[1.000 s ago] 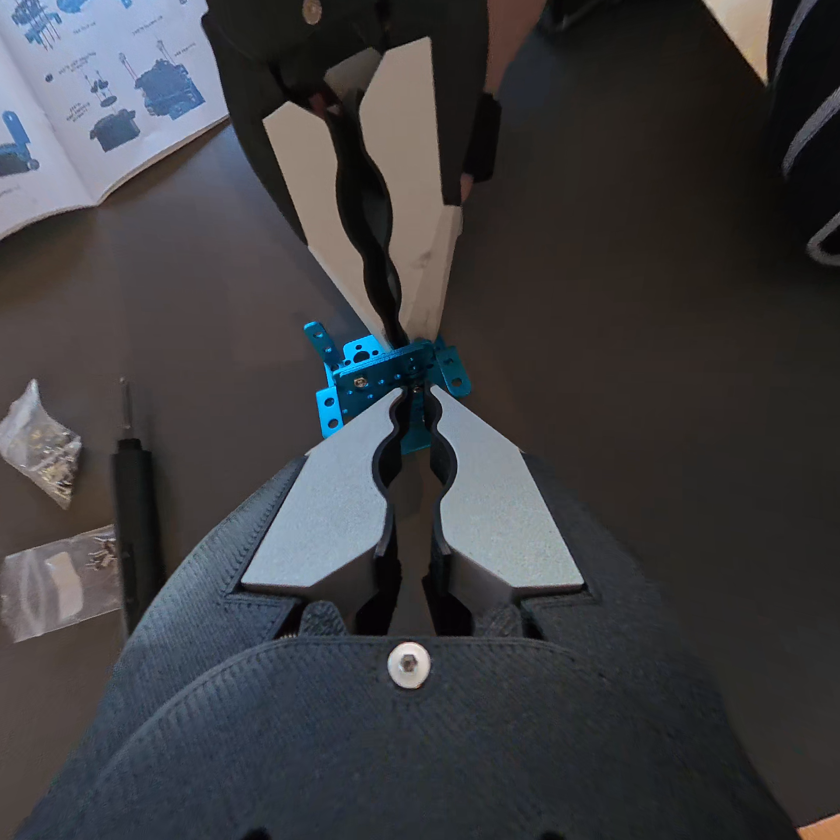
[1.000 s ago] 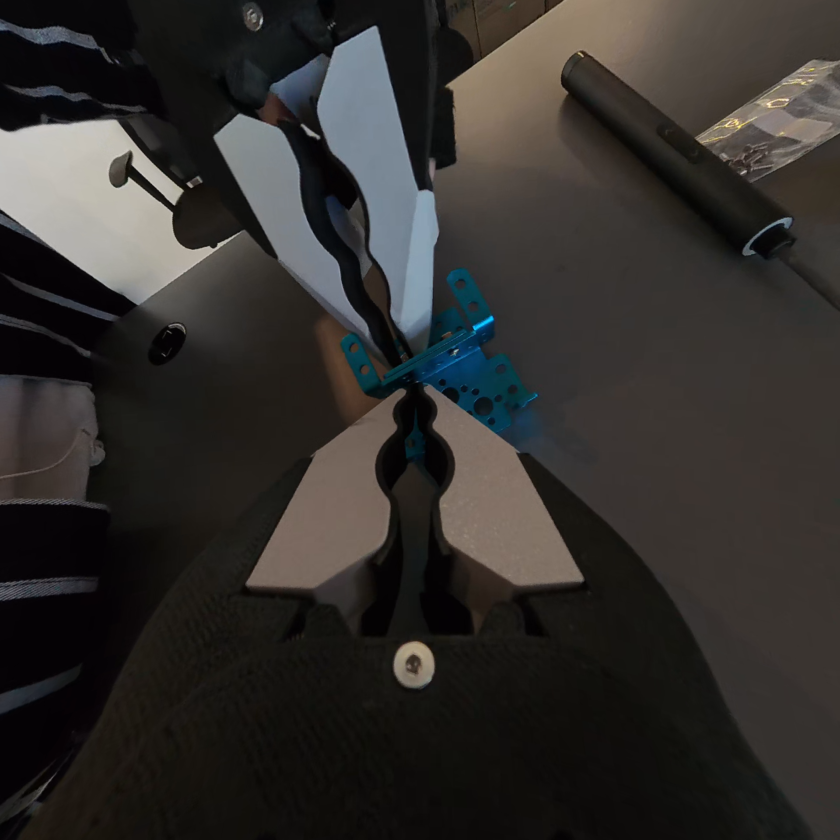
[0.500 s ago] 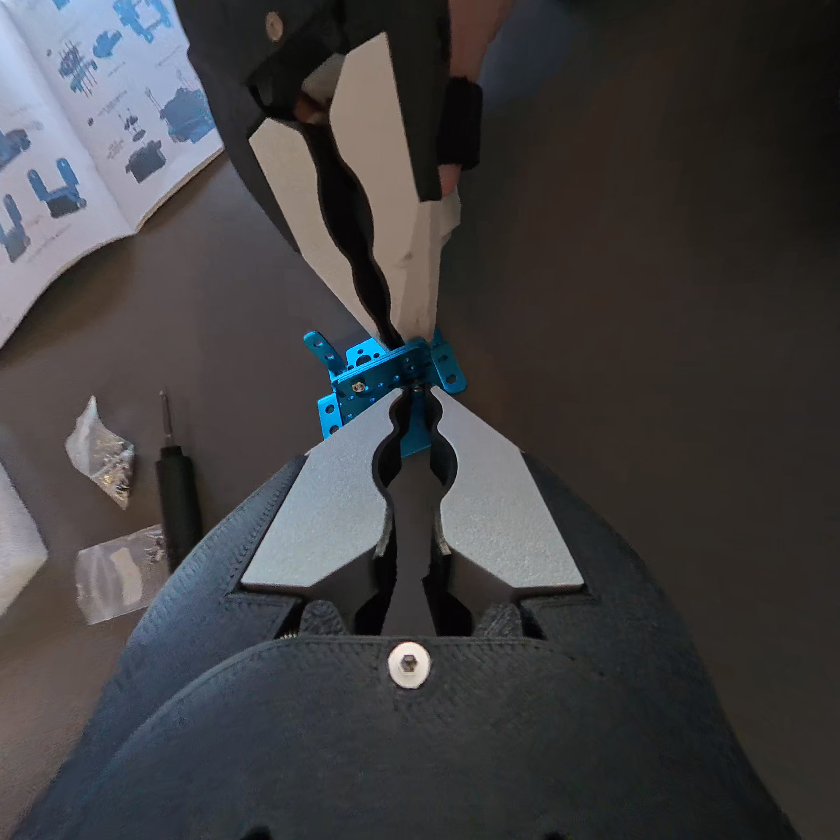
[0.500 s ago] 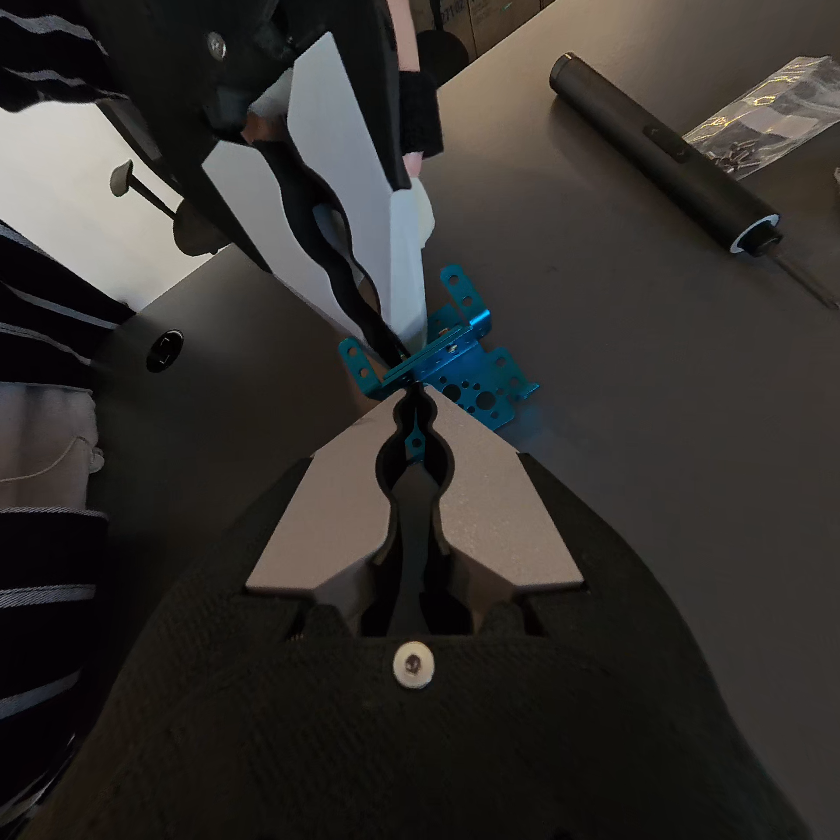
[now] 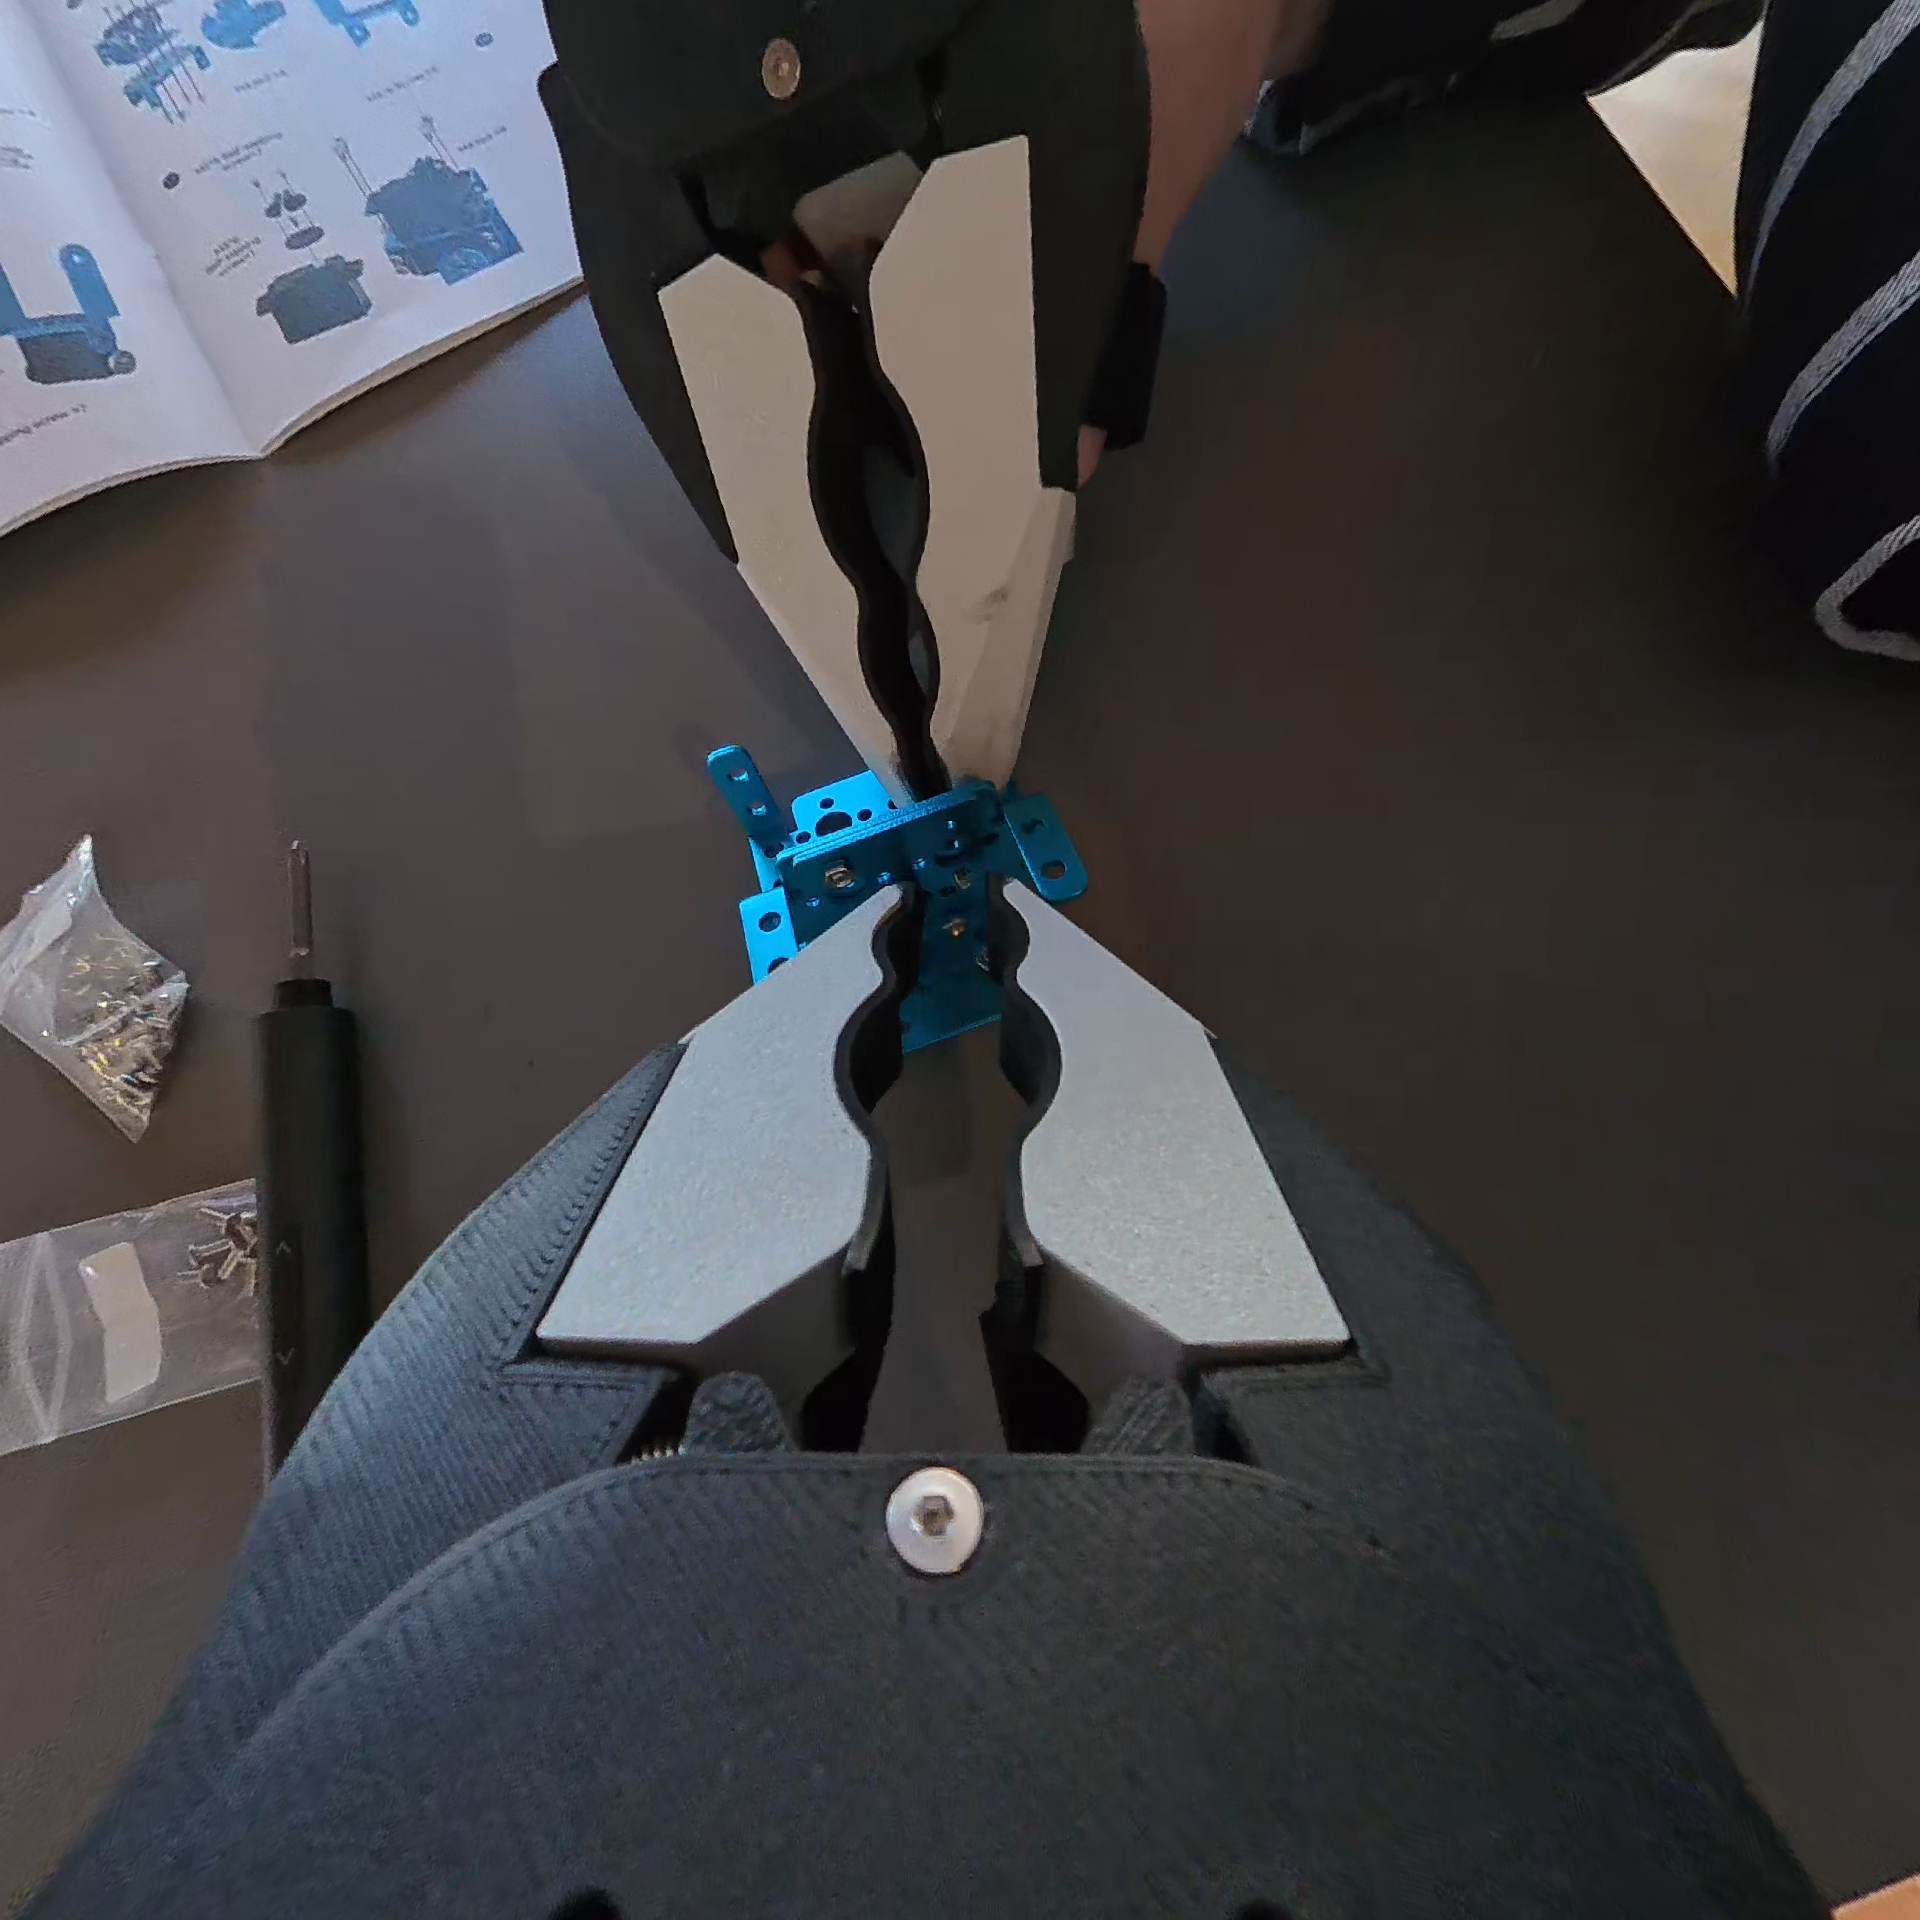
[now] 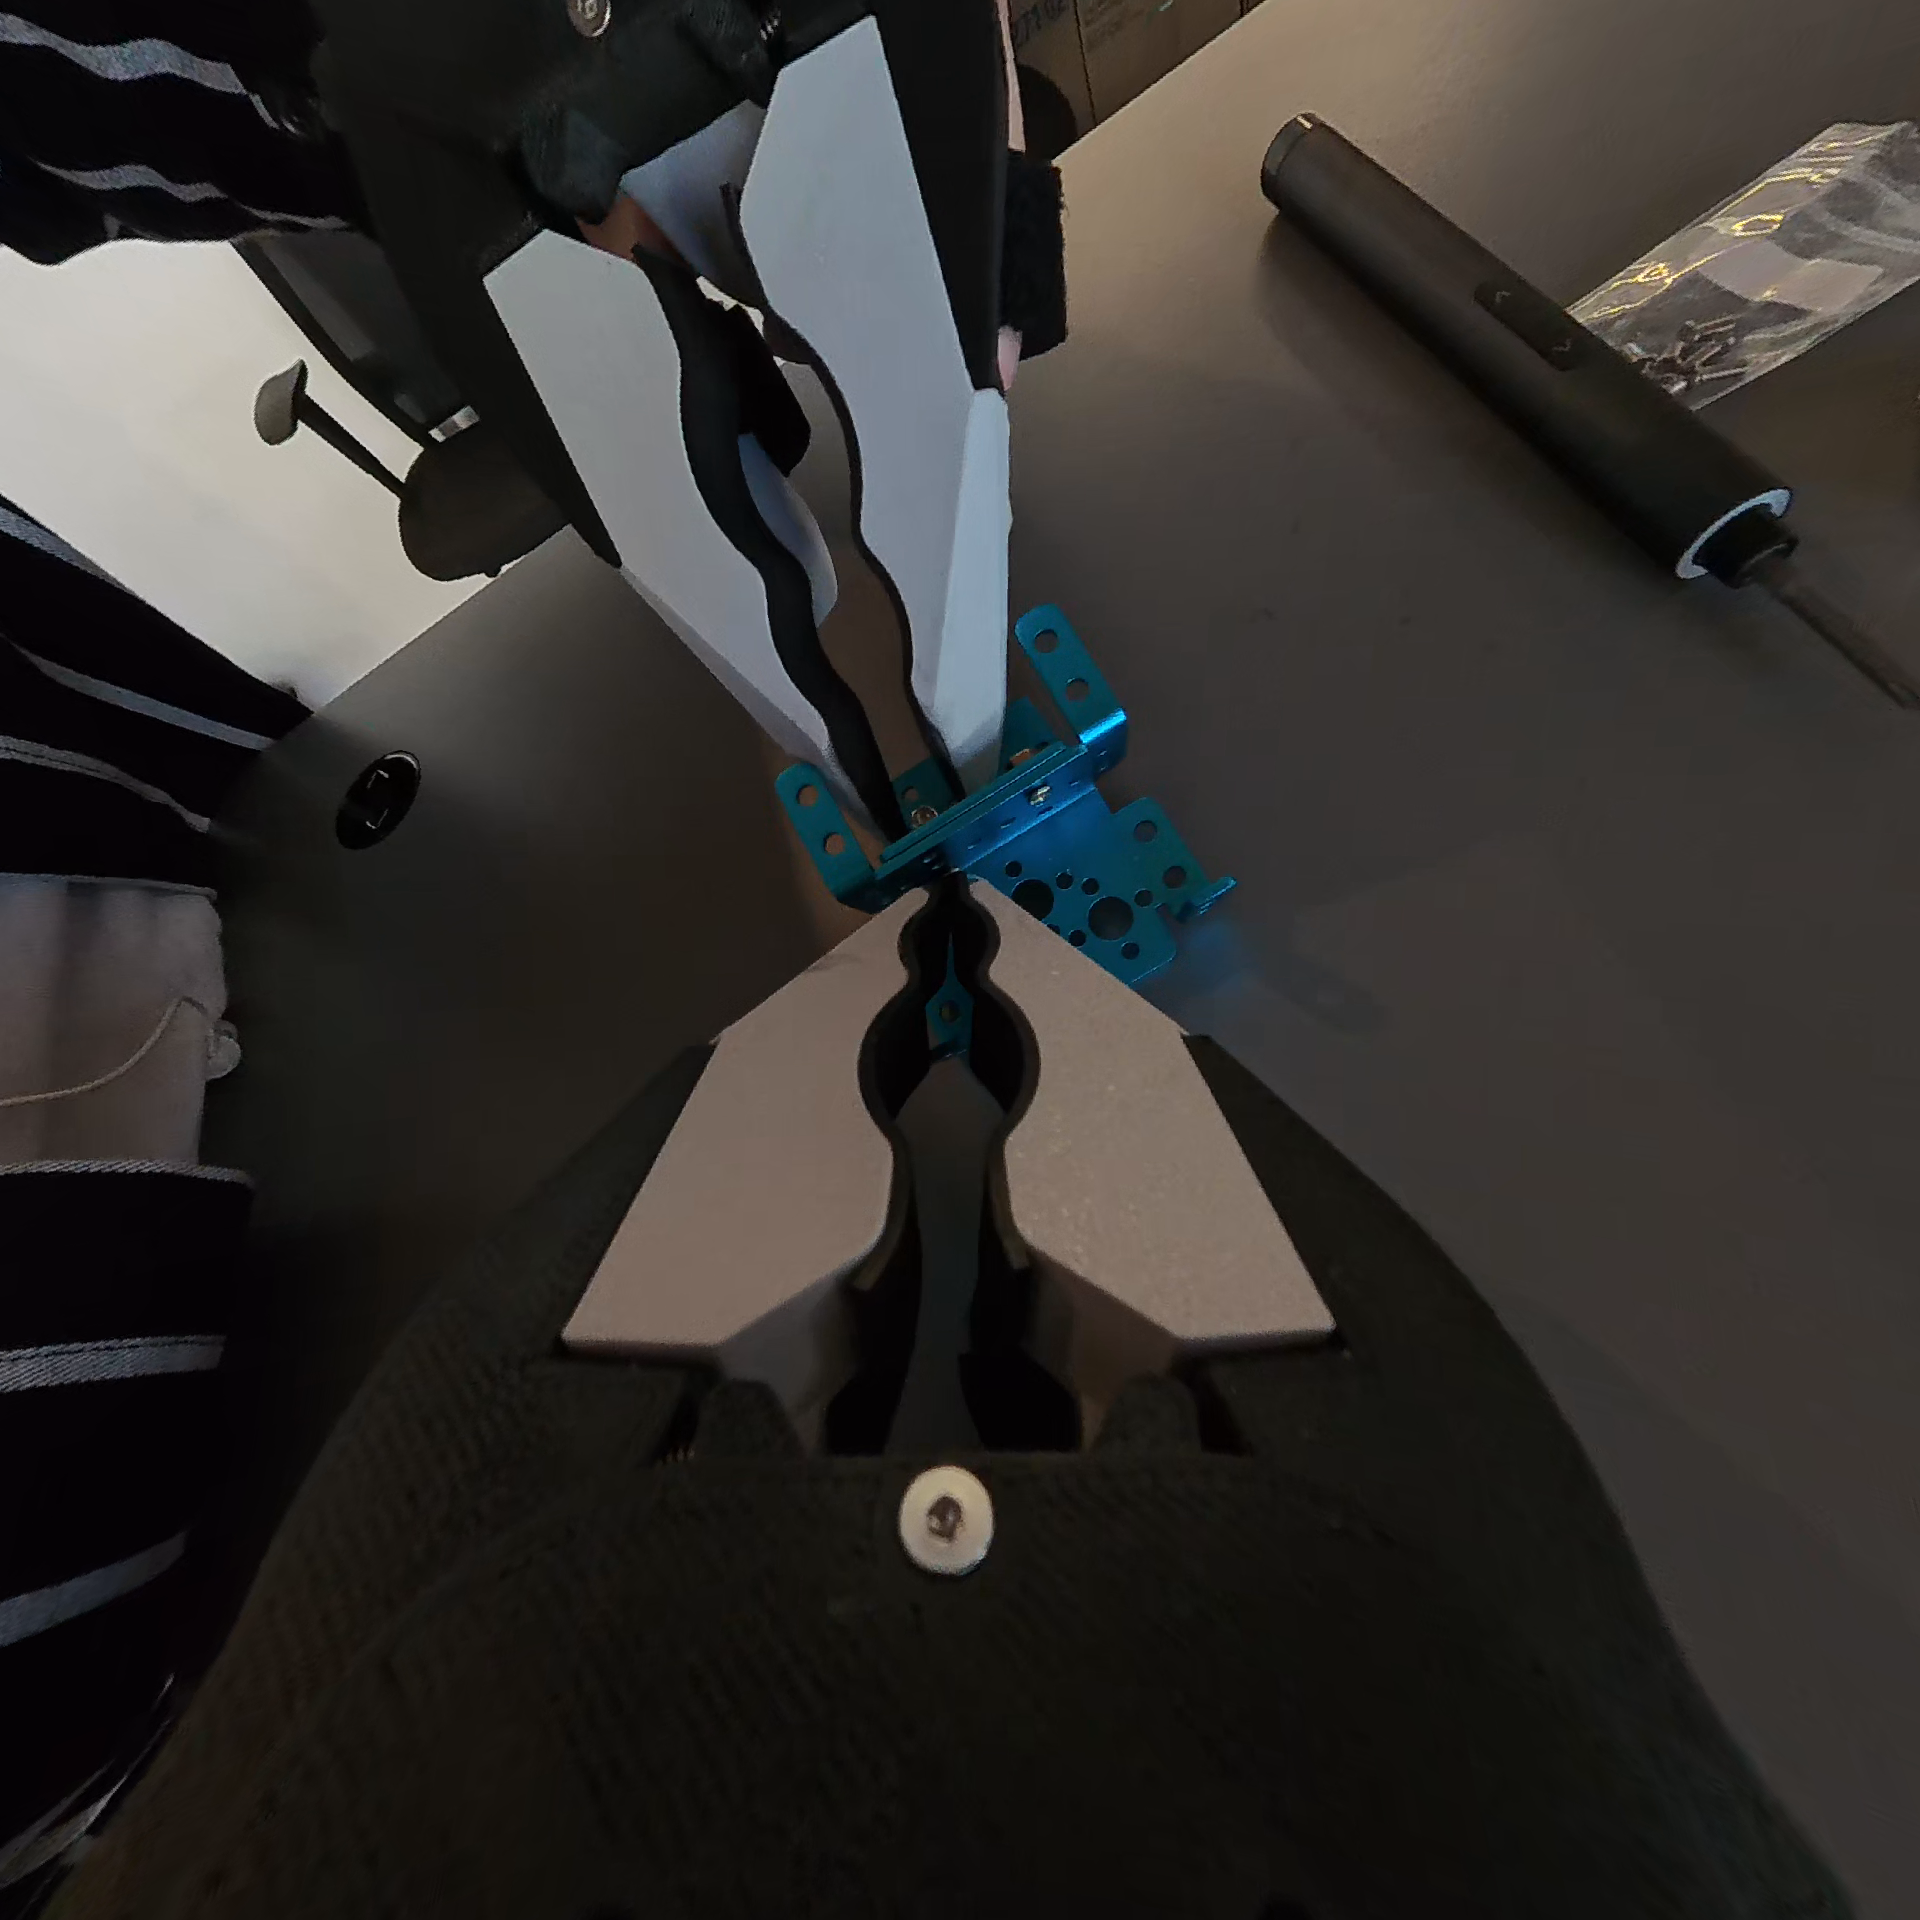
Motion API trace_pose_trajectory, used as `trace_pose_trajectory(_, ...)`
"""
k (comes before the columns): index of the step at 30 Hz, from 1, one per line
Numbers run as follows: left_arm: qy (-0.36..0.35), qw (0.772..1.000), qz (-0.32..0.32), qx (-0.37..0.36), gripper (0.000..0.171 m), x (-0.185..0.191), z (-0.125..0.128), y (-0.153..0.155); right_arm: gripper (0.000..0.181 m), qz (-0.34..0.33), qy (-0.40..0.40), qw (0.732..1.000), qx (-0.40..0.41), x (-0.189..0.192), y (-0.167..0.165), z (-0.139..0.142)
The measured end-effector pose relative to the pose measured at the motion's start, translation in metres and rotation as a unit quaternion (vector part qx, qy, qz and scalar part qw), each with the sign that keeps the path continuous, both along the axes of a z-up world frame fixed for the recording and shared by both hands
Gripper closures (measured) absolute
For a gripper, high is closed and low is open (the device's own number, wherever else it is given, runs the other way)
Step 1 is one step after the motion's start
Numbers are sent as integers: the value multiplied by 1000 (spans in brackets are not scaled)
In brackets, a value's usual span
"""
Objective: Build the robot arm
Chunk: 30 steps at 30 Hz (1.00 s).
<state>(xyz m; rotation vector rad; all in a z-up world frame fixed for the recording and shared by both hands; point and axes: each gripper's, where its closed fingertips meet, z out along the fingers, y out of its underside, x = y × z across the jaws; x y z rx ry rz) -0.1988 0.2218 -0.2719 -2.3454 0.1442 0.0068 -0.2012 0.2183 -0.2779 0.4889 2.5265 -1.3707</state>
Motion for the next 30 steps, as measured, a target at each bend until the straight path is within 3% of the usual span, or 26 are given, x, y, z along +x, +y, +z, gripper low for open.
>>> trace_pose_trajectory(14,-30,996,74,45,159,-5,4,-13,181,1,1,1000,0,0,0,0)
trace_pose_trajectory(30,-53,995,78,-16,160,-3,-12,-4,181,2,-1,1000,-1,1,0,1)
